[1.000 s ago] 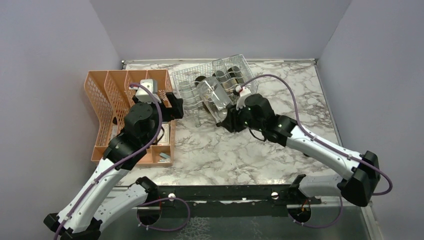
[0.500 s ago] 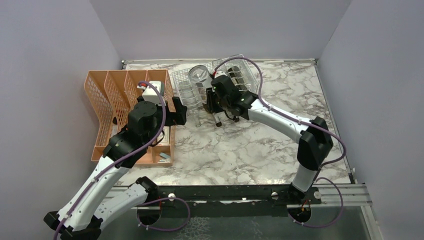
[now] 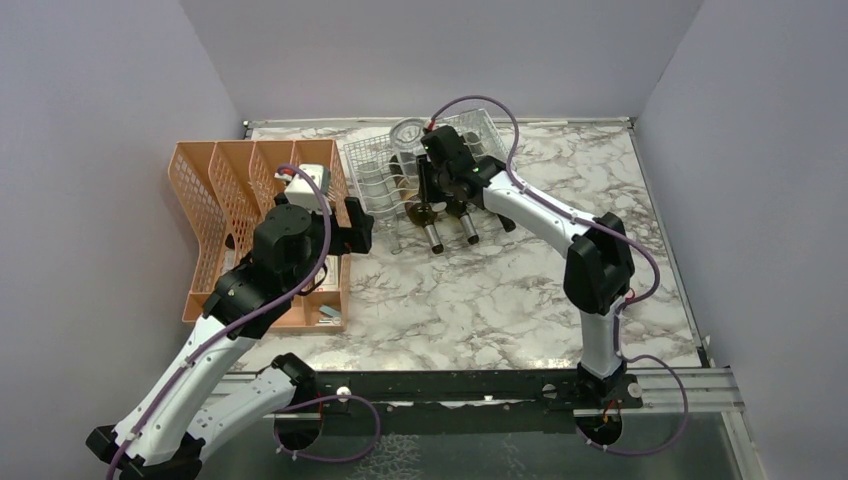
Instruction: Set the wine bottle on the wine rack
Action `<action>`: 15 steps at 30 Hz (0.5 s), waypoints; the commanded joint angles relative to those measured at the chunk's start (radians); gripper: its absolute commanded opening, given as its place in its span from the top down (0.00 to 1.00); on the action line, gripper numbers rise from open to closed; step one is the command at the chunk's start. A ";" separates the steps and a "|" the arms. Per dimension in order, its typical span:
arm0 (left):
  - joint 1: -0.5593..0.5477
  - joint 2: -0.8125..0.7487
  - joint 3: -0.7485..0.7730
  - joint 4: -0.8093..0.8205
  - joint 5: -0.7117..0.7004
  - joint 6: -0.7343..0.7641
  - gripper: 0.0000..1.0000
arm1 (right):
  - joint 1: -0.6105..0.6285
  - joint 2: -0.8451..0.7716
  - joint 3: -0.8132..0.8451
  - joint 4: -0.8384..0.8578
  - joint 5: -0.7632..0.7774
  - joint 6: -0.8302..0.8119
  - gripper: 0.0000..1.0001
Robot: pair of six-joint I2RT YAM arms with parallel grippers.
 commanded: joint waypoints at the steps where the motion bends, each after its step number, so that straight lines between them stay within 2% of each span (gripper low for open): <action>1: 0.000 0.008 0.002 0.001 -0.002 0.005 0.01 | -0.016 0.014 0.136 0.126 -0.003 -0.053 0.93; 9: 0.000 0.004 -0.008 0.013 -0.006 0.003 0.01 | -0.023 0.091 0.220 0.093 -0.039 -0.070 0.86; 15: 0.000 0.002 -0.005 0.015 0.004 0.007 0.01 | -0.023 0.098 0.219 0.081 -0.051 -0.070 0.64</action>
